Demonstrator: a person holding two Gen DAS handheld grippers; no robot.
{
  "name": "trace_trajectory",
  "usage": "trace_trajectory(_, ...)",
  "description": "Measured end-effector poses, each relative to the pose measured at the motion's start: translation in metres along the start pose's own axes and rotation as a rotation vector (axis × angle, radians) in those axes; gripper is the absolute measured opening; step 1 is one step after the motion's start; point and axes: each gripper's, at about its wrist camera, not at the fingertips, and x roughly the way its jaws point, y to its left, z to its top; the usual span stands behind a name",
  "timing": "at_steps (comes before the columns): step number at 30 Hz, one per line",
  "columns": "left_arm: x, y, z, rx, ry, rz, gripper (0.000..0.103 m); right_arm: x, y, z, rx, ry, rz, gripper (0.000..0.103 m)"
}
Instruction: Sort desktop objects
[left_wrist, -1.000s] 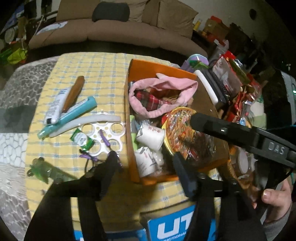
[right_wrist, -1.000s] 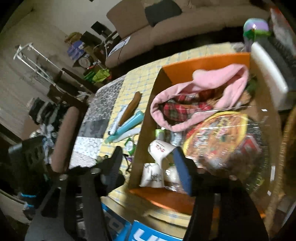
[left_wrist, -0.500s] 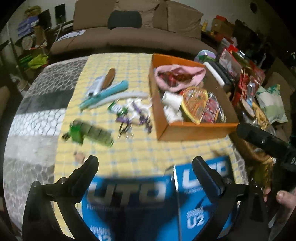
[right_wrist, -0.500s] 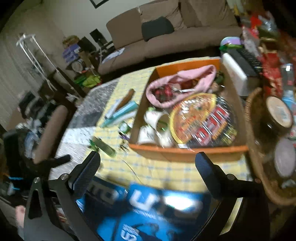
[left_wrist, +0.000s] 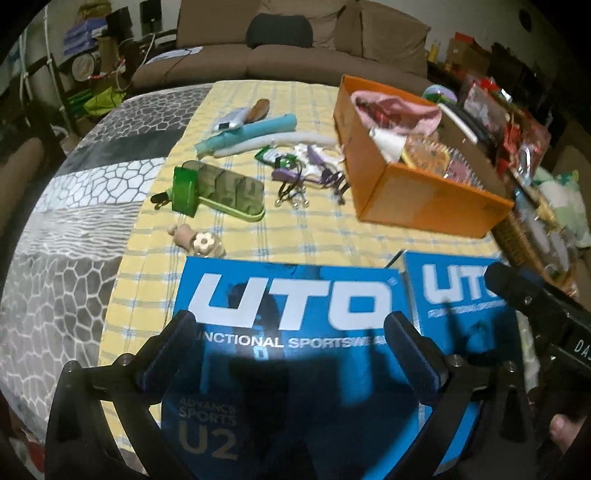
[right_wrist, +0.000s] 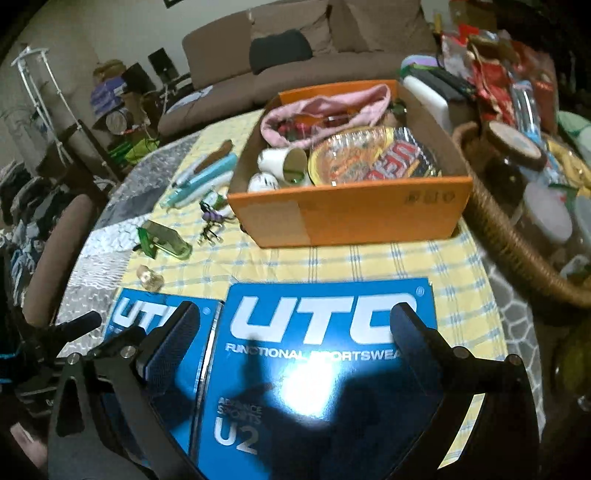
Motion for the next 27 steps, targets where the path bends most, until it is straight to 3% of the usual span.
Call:
trace_trajectory(8,0.02,-0.005,-0.004,0.029,-0.021,0.055,0.103,0.029,-0.005,-0.006,-0.019,0.025,-0.07,0.103)
trace_trajectory(14,0.022,-0.007,-0.008,0.024,-0.084,0.08,0.103,0.042,0.01,-0.012,-0.103,0.024,-0.196,0.103)
trace_trajectory(27,0.023,-0.009,-0.008,0.018,-0.086,0.078,0.103,0.042,0.011,-0.014,-0.098,0.007,-0.198,0.103)
